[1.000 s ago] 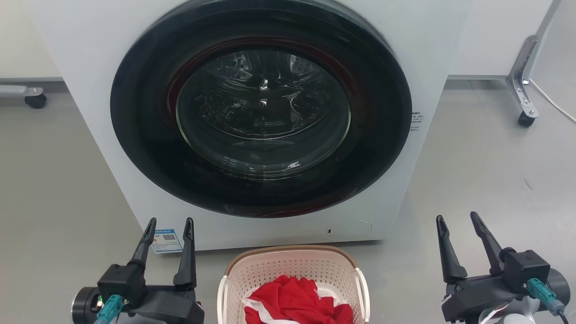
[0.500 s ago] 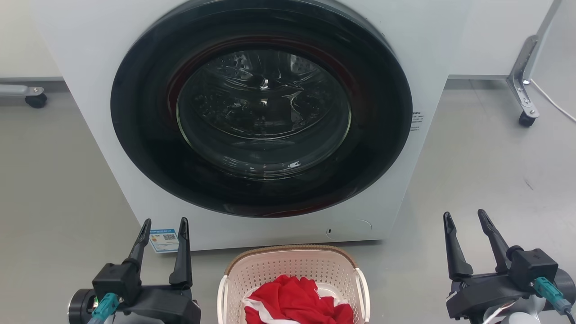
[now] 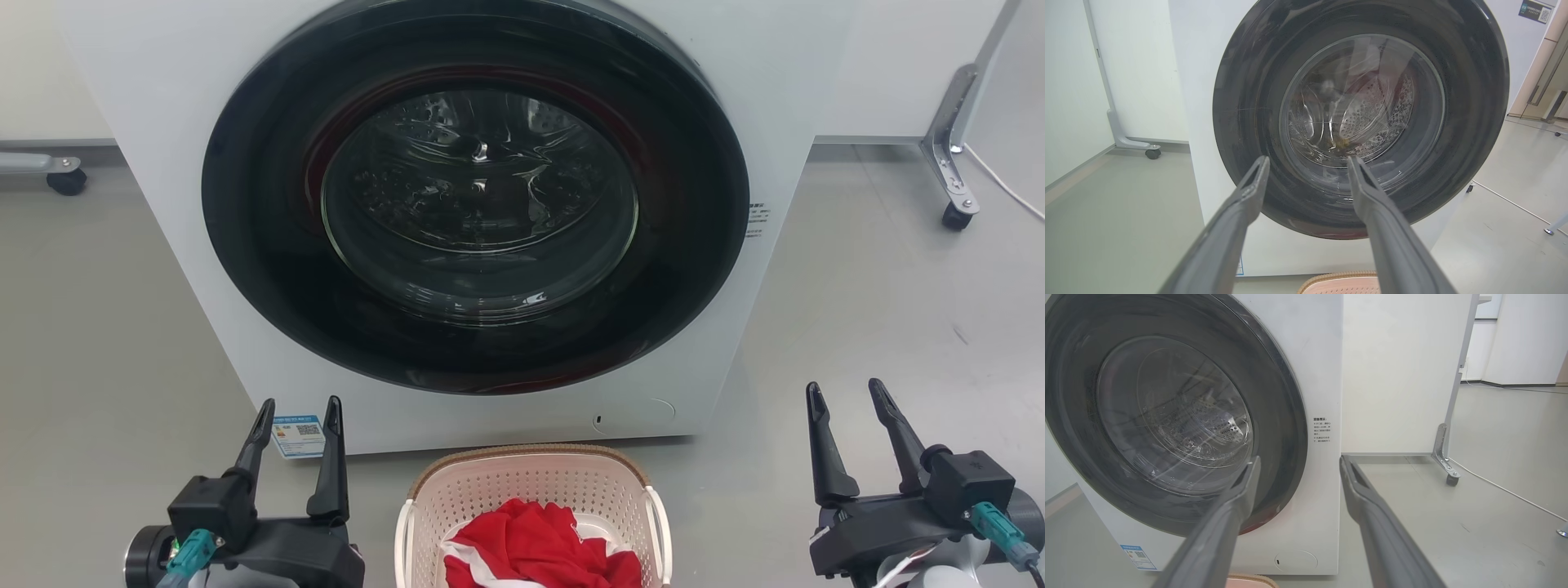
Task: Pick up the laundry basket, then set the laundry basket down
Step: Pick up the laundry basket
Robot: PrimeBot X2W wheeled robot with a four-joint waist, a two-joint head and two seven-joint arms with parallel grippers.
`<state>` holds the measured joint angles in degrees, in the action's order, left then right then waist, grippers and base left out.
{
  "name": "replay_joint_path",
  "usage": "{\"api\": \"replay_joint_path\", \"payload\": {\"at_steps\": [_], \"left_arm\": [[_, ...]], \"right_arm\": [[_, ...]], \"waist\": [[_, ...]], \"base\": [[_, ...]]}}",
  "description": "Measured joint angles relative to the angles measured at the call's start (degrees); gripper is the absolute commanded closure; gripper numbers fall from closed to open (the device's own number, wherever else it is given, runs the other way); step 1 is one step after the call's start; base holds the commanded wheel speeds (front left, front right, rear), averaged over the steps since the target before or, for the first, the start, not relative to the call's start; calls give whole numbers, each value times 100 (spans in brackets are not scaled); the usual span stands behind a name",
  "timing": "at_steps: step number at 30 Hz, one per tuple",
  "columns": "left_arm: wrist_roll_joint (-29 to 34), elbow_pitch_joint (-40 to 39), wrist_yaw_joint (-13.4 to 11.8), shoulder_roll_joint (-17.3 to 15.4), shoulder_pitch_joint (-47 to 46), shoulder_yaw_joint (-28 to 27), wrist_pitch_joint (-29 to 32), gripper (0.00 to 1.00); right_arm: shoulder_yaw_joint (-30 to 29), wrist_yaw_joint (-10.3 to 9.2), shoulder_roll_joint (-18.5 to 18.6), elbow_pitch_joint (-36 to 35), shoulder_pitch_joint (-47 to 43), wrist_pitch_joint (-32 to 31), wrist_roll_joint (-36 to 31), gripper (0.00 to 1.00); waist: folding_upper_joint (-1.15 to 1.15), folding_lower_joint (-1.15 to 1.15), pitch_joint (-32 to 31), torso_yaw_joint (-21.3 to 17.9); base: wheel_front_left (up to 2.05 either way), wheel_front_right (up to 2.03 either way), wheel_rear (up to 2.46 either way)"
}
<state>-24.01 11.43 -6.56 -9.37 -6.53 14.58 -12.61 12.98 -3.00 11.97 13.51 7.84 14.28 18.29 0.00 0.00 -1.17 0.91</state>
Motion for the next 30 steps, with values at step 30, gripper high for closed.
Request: {"api": "replay_joint_path", "payload": {"at_steps": [30], "left_arm": [[33,-9,-5,53,94,51,144,0]], "right_arm": [[-86,102,-135,-16,-115,1,-9,0]], "waist": [[0,0,246,4]], "base": [[0,0,0]]}}
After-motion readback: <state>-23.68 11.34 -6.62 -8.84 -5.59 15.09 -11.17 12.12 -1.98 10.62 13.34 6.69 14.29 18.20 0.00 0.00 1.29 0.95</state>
